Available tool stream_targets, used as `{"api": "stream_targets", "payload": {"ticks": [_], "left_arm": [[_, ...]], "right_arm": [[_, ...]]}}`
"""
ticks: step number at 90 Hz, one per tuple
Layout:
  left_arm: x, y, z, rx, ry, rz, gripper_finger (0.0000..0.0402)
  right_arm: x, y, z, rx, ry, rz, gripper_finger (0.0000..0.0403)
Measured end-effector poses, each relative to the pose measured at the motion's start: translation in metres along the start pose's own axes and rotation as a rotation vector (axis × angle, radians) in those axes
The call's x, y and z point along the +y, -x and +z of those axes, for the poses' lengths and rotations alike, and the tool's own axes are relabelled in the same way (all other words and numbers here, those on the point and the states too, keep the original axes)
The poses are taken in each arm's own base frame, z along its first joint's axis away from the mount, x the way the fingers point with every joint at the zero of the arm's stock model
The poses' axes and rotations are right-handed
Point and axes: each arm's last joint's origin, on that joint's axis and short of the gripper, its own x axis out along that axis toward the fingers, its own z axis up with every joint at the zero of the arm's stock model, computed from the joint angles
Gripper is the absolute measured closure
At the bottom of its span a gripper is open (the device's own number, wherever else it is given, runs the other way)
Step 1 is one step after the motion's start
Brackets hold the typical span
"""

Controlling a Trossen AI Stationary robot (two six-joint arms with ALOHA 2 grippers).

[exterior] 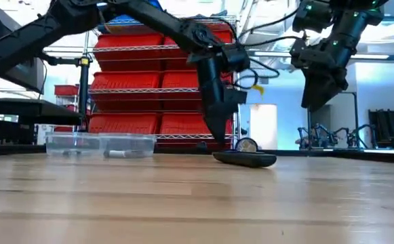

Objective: Insert battery
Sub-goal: Put the top silver battery into the right transparent bin

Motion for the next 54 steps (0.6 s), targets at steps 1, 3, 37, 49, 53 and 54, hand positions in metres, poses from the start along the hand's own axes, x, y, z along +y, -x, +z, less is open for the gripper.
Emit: {"api": "stream_targets", "payload": {"ticks": [1,3,37,49,53,54], "left_arm": [[0.002,0.003,0.000,0.001,0.007,0.000,0.0274],[0.005,0.010,-0.001,0.001,0.021,0.002,0.0274],[0.089,0.014,-0.030,-0.103,0.037,-0.256,0.0276],[0.083,-0.002,-0.036,-0.188,-0.129,-0.316,0.0283],[0.080,-0.007,-0.036,-0.212,-0.157,-0.313,0.0286],[0.079,-0.008,-0.036,-0.216,-0.165,-0.311,0.0287]], "right_arm": [[0.000,0.000,0.000,0.000,-0.001,0.000,0.0171],[0.000,0.000,0.000,0.000,-0.003,0.000,0.0171],[0.000,0.000,0.004,-0.034,0.005,0.005,0.0171],[0.001,0.000,0.003,-0.036,-0.010,0.009,0.0171],[0.001,0.000,0.003,-0.035,-0.024,0.009,0.0171],[0.001,0.000,0.003,-0.035,-0.027,0.009,0.0171]]}}
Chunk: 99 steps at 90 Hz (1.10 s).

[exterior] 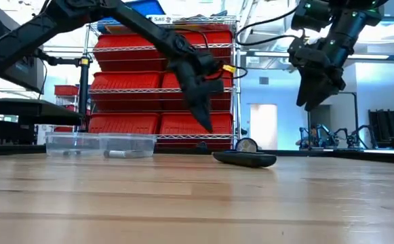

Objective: Insert battery
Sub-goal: Put the top silver battery into the right transparent bin

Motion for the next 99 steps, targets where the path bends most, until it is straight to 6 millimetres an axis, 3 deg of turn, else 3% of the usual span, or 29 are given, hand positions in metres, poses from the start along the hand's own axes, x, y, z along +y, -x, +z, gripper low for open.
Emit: {"api": "stream_targets", "payload": {"ticks": [23,41,65,84,99], "left_arm": [[-0.018,-0.016,0.011,-0.035,-0.096,0.077,0.0296],[-0.025,-0.048,-0.001,0.039,-0.115,0.059,0.0296],[-0.023,-0.054,-0.004,0.111,-0.065,0.161,0.0296],[-0.024,-0.059,-0.006,0.126,-0.178,0.142,0.0296],[-0.025,-0.059,-0.008,0.132,-0.158,0.118,0.0316]], "right_arm": [[0.000,0.000,0.000,0.001,-0.057,-0.001,0.0171],[0.000,-0.001,0.000,0.001,-0.103,-0.002,0.0171],[0.000,-0.002,-0.001,0.014,-0.163,-0.009,0.0171],[0.001,-0.002,-0.001,0.012,-0.174,-0.005,0.0171],[0.004,-0.001,-0.002,0.012,-0.174,0.002,0.0171]]}}
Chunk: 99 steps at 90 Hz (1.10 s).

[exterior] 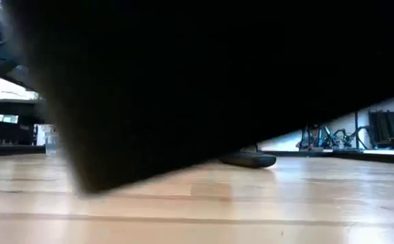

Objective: Insert battery
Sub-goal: Put the top silver battery into the right transparent bin

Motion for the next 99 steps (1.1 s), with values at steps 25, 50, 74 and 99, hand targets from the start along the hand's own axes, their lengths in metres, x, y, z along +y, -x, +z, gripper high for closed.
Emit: {"api": "stream_targets", "payload": {"ticks": [25,50,74,99], "left_arm": [[0.004,0.000,-0.002,-0.017,0.160,-0.018,0.0343],[0.004,0.004,0.002,-0.002,0.213,0.003,0.0351],[0.012,0.018,0.014,-0.020,0.251,0.018,0.0377],[0.020,0.050,0.026,0.062,0.300,0.014,0.0378]], "right_arm": [[0.000,0.000,0.000,-0.001,0.000,-0.001,0.0171],[0.000,0.000,0.000,-0.001,0.009,-0.002,0.0171],[0.000,0.000,0.000,-0.001,0.015,-0.002,0.0171],[-0.001,0.000,-0.001,0.006,0.042,-0.006,0.0171]]}}
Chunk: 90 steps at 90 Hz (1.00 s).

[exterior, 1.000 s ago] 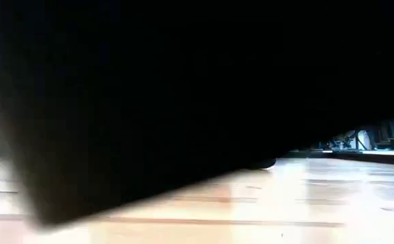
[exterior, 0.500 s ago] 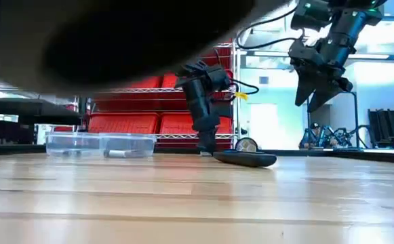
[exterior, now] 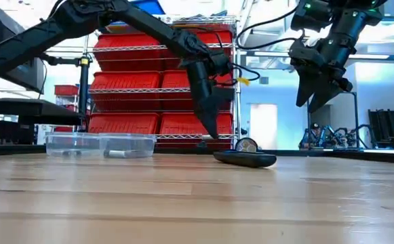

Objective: Insert battery
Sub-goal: Put the top silver battery into the right transparent bin

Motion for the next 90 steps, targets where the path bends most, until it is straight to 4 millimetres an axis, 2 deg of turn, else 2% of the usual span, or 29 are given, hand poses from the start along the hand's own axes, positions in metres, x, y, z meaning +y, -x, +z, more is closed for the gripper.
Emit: {"api": "stream_targets", "payload": {"ticks": [15,31,45,73,90], "left_arm": [[-0.001,0.016,-0.005,0.112,0.077,-0.036,0.0379],[-0.002,0.020,-0.020,0.268,0.155,-0.076,0.0380],[0.000,0.026,-0.028,0.336,0.190,-0.089,0.0381],[0.007,0.072,-0.042,0.398,0.310,-0.067,0.0381],[-0.001,0.095,-0.070,0.435,0.428,-0.041,0.0381]], "right_arm": [[0.000,0.000,0.000,0.005,0.025,-0.003,0.0171],[-0.001,0.000,-0.002,0.020,0.062,-0.013,0.0171],[-0.002,0.000,-0.003,0.026,0.082,-0.016,0.0171],[-0.003,0.000,-0.005,0.055,0.097,-0.032,0.0171],[-0.004,0.000,-0.005,0.056,0.093,-0.035,0.0171]]}}
